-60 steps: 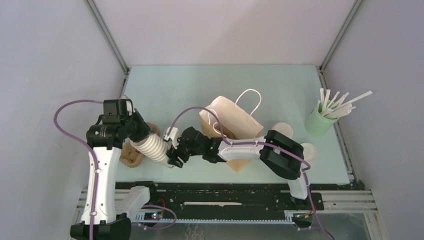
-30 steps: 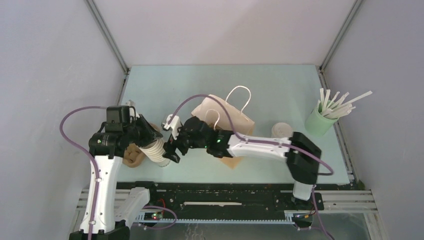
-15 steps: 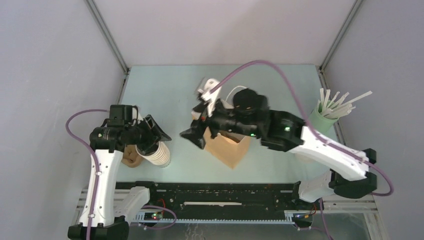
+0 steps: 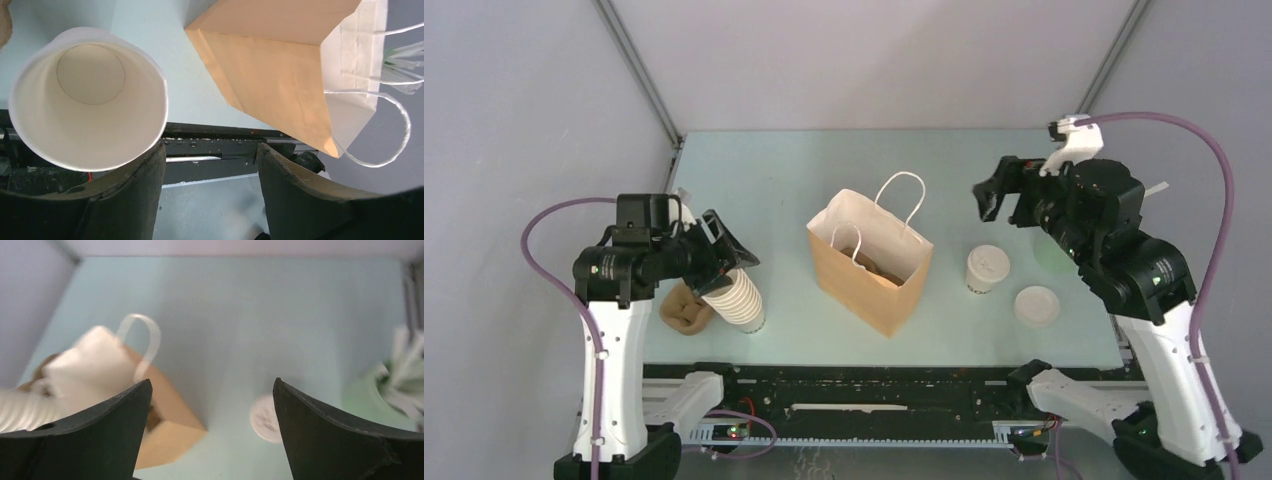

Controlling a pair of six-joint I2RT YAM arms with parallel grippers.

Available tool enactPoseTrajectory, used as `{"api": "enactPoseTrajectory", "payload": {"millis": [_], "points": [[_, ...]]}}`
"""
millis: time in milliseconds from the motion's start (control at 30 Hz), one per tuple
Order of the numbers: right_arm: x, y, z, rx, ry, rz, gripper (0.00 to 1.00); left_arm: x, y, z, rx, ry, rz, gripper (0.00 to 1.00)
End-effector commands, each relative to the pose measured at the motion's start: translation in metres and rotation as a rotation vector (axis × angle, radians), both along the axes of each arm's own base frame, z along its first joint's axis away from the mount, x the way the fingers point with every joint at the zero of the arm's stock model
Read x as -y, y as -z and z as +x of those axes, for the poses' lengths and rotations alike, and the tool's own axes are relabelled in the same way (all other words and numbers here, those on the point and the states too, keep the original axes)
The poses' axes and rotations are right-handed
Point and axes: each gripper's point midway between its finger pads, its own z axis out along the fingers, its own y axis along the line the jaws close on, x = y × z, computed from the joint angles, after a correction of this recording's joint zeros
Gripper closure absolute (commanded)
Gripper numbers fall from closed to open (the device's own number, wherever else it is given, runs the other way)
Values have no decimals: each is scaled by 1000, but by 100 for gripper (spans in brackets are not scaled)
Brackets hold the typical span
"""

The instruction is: Pack the takeout coffee

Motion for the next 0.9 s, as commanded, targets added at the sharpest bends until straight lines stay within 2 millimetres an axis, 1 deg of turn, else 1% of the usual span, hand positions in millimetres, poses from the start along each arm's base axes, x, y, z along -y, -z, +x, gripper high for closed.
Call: {"api": "enactPoseTrajectory", "payload": {"millis": [0, 67, 167, 233, 300, 367, 433, 533, 633, 767, 867], "points": [[51, 79, 9, -268, 212, 30, 0, 2, -29, 1, 85, 12, -5, 28], [77, 112, 12, -379, 309, 42, 0, 2, -38, 1, 112, 10, -7, 27], [102, 157, 14, -552, 394, 87, 0, 0, -52, -1, 164, 4, -2, 27], [102, 178, 15, -635, 378, 58, 0, -2, -66, -1, 221, 1, 11, 26], [101, 195, 20, -705, 357, 32, 0, -3, -84, -1, 305, 14, 27, 25], [99, 210, 25, -765, 340, 16, 0, -1, -99, 1, 378, 46, 33, 23], [98, 223, 30, -805, 326, -18, 0, 4, -106, 6, 419, 76, 18, 23], [95, 241, 36, -844, 298, -87, 0, 19, -108, 18, 447, 112, -59, 22], [91, 257, 40, -891, 266, -129, 1, 34, -112, 27, 473, 146, -99, 21], [79, 268, 47, -908, 224, -157, 0, 55, -116, 34, 479, 201, -110, 21], [75, 278, 46, -936, 223, -193, 0, 66, -114, 36, 474, 233, -111, 20]]}}
